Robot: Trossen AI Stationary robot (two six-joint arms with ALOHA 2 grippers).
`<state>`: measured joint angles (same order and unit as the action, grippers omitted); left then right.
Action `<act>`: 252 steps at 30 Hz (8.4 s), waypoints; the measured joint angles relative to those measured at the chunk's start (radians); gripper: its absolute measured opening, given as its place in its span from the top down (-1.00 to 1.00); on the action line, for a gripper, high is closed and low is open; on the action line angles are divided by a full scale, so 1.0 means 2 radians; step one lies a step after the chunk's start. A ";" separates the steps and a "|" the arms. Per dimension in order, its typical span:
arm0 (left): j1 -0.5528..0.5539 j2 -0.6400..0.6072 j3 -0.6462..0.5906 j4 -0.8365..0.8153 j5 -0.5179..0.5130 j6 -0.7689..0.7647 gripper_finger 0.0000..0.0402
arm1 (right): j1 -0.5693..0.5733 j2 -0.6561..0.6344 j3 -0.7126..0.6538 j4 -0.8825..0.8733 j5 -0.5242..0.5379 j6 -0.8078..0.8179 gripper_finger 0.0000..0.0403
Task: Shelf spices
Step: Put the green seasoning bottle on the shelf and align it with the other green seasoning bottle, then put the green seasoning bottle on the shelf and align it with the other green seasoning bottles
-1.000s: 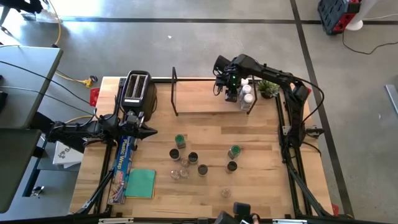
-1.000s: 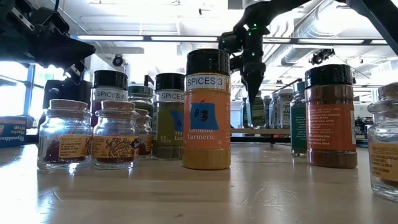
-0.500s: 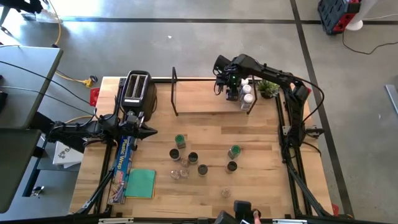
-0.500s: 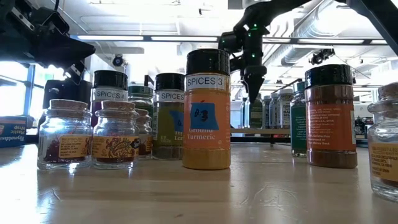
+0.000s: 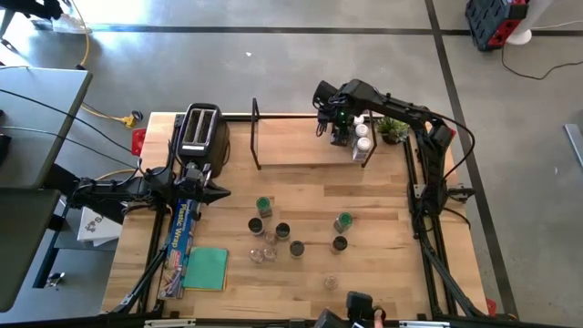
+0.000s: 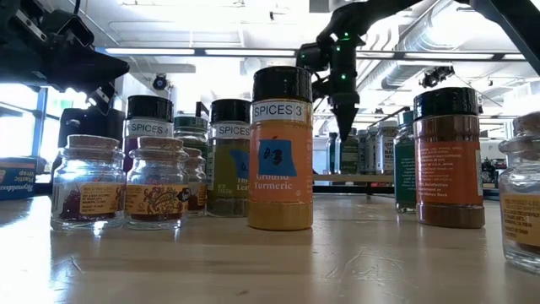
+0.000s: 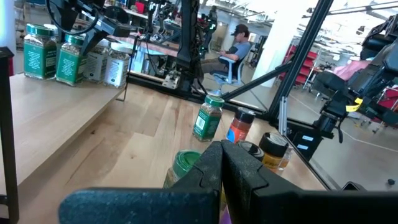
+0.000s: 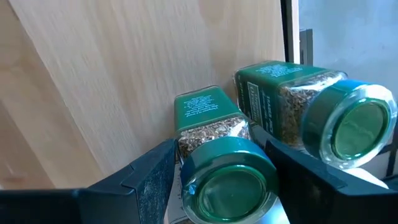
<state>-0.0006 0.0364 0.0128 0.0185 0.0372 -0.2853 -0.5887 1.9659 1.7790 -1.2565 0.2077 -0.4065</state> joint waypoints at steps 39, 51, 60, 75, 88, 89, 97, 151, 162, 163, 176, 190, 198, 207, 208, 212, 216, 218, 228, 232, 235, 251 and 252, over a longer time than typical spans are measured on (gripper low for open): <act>0.000 0.000 0.000 0.000 0.000 0.000 1.00 | 0.030 -0.114 -0.031 0.018 -0.137 -0.022 0.00; 0.000 0.000 0.000 0.000 0.000 0.000 1.00 | 0.022 -0.113 -0.150 0.071 -0.094 -0.020 0.96; 0.000 0.000 0.000 0.000 0.000 0.000 1.00 | 0.012 -0.113 -0.153 0.122 -0.051 -0.023 0.98; 0.000 0.000 0.000 0.000 0.000 0.000 1.00 | 0.002 -0.113 -0.153 0.151 -0.051 -0.057 0.98; 0.000 0.000 0.000 0.000 0.000 0.000 1.00 | 0.062 -0.130 -0.077 0.080 -0.064 0.038 0.98; 0.000 0.000 0.000 0.000 0.000 0.000 1.00 | 0.064 -0.133 -0.076 0.072 -0.075 0.081 0.98; 0.000 0.000 0.000 0.000 0.000 0.000 1.00 | 0.070 -0.133 -0.076 -0.013 -0.256 0.126 0.92; 0.000 0.000 0.000 0.000 0.000 0.000 1.00 | -0.047 -0.083 -0.073 0.077 -0.132 0.012 0.08; 0.000 0.000 0.000 0.000 0.000 0.000 1.00 | -0.046 -0.083 -0.073 0.074 -0.138 -0.105 0.38; 0.000 0.000 0.000 0.000 0.000 0.000 1.00 | -0.046 -0.083 -0.073 0.074 -0.138 -0.115 0.38; 0.000 0.000 0.000 0.000 0.000 0.000 1.00 | -0.046 -0.082 -0.074 0.092 -0.100 -0.168 0.40; 0.000 0.000 0.000 0.000 0.000 0.000 1.00 | -0.045 -0.088 -0.074 0.092 -0.095 -0.167 0.38; 0.000 0.000 0.000 0.000 0.000 0.000 1.00 | -0.036 -0.124 -0.074 0.087 -0.101 -0.149 0.18; 0.000 0.000 0.000 0.000 0.000 0.000 1.00 | 0.052 -0.164 -0.074 0.010 -0.231 0.031 0.09; 0.000 0.000 0.000 0.000 0.000 0.000 1.00 | 0.069 -0.166 -0.074 -0.006 -0.240 0.032 0.09; 0.000 0.000 0.000 0.000 0.000 0.000 1.00 | 0.146 -0.166 -0.074 -0.063 -0.265 0.013 0.09; 0.000 0.000 0.000 0.000 0.000 0.000 1.00 | 0.221 -0.166 -0.074 -0.067 -0.266 0.025 0.04; 0.000 0.000 0.000 0.000 0.000 0.000 1.00 | 0.254 -0.165 -0.074 -0.054 -0.264 0.036 -0.03; 0.000 0.000 0.000 0.000 0.000 0.000 1.00 | 0.346 -0.108 -0.074 -0.026 -0.223 0.044 -0.45; 0.000 0.000 0.000 0.000 0.000 0.000 1.00 | 0.362 -0.076 -0.074 -0.050 -0.222 0.024 -0.50; 0.000 0.000 0.000 0.000 0.000 0.000 1.00 | 0.370 -0.063 -0.081 -0.061 -0.202 0.005 -0.50; 0.000 0.000 0.000 0.000 0.000 0.000 1.00 | 0.384 -0.062 -0.152 -0.003 -0.156 0.058 -0.43; 0.000 0.000 0.000 0.000 0.000 0.000 1.00 | 0.384 -0.062 -0.152 -0.003 -0.156 0.060 -0.39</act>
<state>-0.0004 0.0368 0.0128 0.0185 0.0372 -0.2854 0.1799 1.8420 1.4742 -1.2630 -0.1047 -0.2864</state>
